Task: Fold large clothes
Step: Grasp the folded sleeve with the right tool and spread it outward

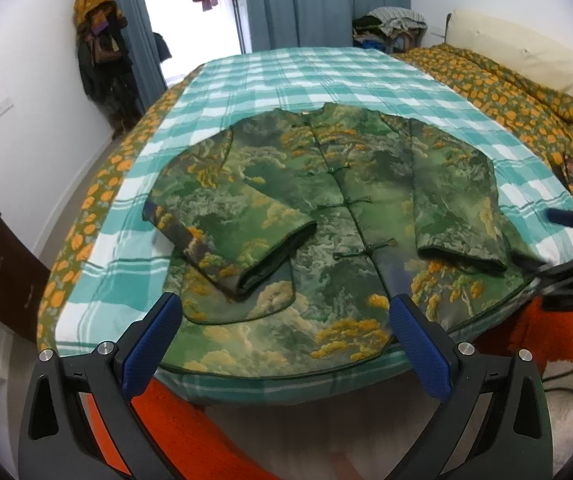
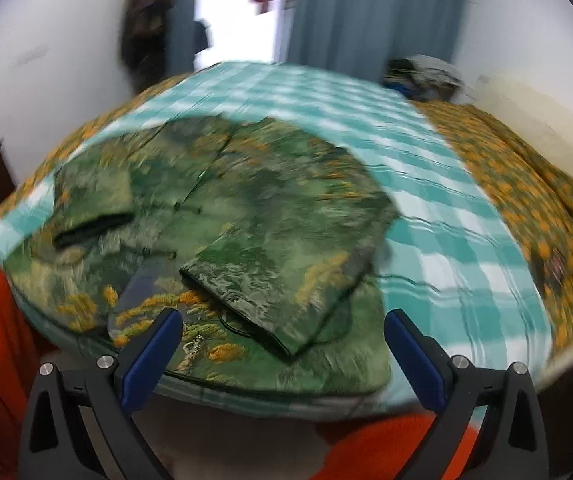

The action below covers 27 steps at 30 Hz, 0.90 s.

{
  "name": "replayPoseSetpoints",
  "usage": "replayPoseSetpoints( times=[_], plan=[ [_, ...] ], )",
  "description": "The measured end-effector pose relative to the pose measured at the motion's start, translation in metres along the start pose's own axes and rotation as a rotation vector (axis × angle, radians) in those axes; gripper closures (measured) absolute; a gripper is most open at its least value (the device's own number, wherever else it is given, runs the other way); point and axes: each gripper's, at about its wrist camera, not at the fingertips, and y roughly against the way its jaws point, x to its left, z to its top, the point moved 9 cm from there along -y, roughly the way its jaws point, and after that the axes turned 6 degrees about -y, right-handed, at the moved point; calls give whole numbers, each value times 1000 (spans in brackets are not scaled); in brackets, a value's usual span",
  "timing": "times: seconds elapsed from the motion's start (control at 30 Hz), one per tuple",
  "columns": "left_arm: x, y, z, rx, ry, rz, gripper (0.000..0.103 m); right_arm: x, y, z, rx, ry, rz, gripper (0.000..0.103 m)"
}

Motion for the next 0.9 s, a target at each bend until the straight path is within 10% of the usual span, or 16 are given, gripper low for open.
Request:
replayPoseSetpoints(
  times=[0.23,0.33,0.47,0.67,0.9],
  plan=[
    [11,2,-5,17,34,14,0,30,-101,6,87,198,54,6],
    [21,1,-11,36,59,27,0,25,-127,2,144,145,82,30],
    [30,-5,-19,62,89,35,0,6,-96,14,116,-49,155,86],
    [28,-8,-14,58,64,33,0,-64,-6,50,-93,-140,57,87],
    [35,-7,-2,30,48,66,0,-252,63,59,-195,-355,-355,78]
  ],
)
